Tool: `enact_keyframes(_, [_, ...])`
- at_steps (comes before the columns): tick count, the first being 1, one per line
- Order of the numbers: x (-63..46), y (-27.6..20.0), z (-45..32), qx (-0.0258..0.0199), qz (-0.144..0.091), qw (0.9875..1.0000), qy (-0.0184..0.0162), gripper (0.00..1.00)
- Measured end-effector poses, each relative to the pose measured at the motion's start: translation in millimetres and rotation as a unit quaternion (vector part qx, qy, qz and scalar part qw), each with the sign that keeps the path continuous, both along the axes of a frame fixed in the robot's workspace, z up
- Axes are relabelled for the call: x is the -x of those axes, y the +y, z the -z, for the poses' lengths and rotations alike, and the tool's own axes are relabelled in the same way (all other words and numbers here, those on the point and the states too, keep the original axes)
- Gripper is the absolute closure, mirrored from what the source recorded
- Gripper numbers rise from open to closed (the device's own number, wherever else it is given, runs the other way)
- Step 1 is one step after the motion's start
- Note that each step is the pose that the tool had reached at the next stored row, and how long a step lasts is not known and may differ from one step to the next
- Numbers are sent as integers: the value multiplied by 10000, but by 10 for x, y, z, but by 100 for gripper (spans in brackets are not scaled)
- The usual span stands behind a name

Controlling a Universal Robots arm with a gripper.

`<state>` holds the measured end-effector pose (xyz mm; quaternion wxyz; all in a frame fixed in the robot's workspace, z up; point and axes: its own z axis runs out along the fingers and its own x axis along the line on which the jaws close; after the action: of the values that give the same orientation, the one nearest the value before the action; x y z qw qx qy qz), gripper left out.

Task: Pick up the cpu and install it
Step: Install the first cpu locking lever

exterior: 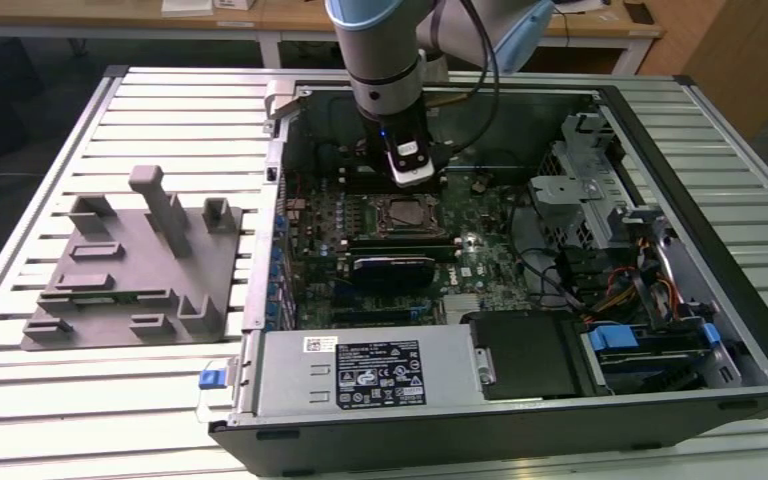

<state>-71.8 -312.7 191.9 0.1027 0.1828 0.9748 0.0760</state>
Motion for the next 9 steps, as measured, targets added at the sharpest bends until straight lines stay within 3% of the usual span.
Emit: enact_keyframes(9, [-39, -12, 8, 0, 0, 10000, 1, 89])
